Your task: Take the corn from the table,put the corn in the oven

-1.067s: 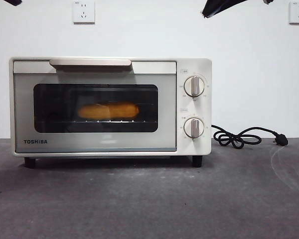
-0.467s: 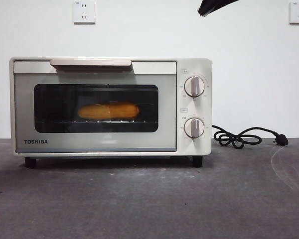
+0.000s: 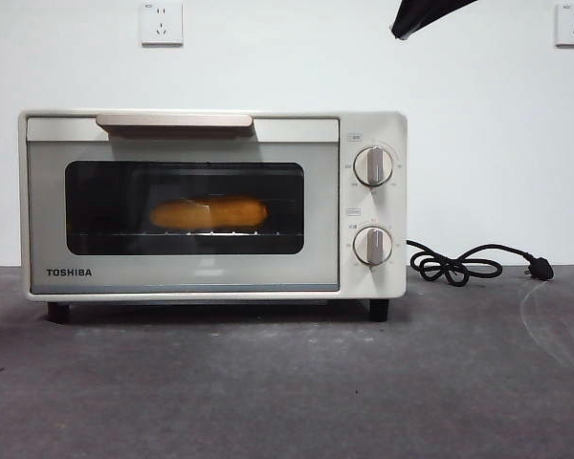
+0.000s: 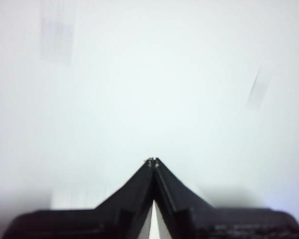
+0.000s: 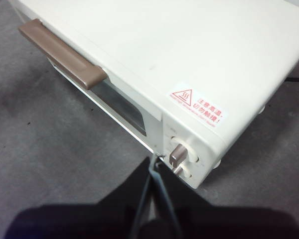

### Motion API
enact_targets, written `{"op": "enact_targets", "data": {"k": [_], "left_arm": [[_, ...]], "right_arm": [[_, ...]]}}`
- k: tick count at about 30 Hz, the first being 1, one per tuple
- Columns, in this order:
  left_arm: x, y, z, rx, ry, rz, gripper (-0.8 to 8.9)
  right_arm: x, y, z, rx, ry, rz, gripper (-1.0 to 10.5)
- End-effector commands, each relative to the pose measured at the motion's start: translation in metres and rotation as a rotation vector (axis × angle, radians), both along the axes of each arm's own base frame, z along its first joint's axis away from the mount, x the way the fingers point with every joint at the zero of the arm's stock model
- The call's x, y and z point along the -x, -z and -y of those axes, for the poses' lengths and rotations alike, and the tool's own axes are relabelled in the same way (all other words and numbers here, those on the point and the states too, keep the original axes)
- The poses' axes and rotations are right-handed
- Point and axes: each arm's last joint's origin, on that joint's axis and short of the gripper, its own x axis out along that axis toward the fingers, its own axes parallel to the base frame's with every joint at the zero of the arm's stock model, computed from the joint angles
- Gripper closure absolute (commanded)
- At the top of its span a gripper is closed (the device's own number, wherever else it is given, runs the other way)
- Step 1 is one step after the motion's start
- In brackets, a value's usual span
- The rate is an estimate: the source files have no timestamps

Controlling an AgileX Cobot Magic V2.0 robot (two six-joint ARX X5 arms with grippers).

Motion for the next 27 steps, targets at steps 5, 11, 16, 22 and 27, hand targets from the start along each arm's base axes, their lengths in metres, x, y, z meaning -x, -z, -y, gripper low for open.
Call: {"op": "enact_targets", "data": {"k": [5,11,16,22,27], "left_arm": [[0.012,0.028,-0.003,-0.085,-0.016,0.454,8.17],[-0.010,0.103,-0.004,-0.296,-0.124,0.294,8.17],[-0.014,0.164,-0.004,-0.372,-0.141,0.230,8.17],[-0.015,0.214,-0.005,-0.352,-0.179,0.174,8.17],[-0.022,0.235,-0.008,-0.316,-0.213,-0.056,8.17]], "right_arm": [[-0.002,0.000,-0.001,-0.003,0.004,0.005,9.5],[-0.002,0.000,-0.001,-0.003,0.004,0.005,9.5],[-0.002,0.000,-0.001,-0.003,0.004,0.004,9.5],[-0.002,0.000,-0.001,-0.003,0.004,0.005,9.5],[-0.002,0.000,-0.001,0.000,0.008,0.006,9.5]]}}
